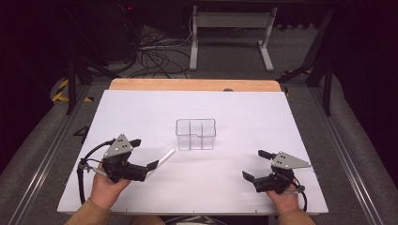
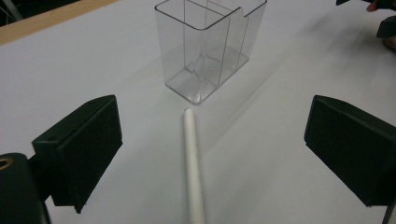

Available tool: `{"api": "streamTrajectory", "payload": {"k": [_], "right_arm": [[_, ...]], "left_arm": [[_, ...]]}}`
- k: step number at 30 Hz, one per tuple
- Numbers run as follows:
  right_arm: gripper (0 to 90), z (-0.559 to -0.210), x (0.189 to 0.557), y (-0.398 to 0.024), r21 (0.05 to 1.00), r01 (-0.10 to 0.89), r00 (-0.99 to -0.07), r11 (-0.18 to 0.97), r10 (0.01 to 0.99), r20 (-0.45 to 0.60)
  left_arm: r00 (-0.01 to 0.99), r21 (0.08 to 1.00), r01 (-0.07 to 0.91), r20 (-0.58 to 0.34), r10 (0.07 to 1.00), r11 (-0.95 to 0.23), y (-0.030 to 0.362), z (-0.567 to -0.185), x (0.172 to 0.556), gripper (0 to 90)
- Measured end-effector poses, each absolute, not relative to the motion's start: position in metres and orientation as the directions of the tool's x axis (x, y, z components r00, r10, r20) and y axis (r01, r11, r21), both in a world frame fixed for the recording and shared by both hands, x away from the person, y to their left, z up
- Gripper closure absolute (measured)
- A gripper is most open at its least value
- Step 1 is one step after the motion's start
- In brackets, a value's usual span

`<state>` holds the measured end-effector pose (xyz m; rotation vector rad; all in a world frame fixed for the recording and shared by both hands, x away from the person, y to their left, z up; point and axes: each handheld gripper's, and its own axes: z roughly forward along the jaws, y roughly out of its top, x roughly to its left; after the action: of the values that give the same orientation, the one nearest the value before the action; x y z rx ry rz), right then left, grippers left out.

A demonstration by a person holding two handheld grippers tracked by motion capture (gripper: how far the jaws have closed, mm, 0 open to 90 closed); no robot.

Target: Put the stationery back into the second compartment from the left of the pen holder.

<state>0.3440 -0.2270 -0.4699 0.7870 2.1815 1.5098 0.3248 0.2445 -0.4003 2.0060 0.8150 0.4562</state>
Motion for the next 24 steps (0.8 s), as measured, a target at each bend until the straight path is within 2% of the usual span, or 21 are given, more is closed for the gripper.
{"api": "streamTrajectory", "payload": {"k": [6,14,24], "right_arm": [[0.0,-0.468,0.342,-0.227,0.940,0.208,-0.794,0.269,0.608,0.001],[0.0,-0.470,0.343,-0.226,0.933,0.234,-0.788,0.274,0.615,0.017],[0.0,-0.470,0.343,-0.226,0.931,0.234,-0.791,0.279,0.612,0.015]], "left_arm": [[0.721,0.808,0.435,-0.050,0.691,-0.396,0.241,-0.400,0.336,5.1],[0.707,0.770,0.441,0.020,0.707,-0.462,0.230,-0.396,0.343,5.8],[0.708,0.723,0.511,-0.048,0.704,-0.465,0.222,-0.401,0.360,6.5]]}}
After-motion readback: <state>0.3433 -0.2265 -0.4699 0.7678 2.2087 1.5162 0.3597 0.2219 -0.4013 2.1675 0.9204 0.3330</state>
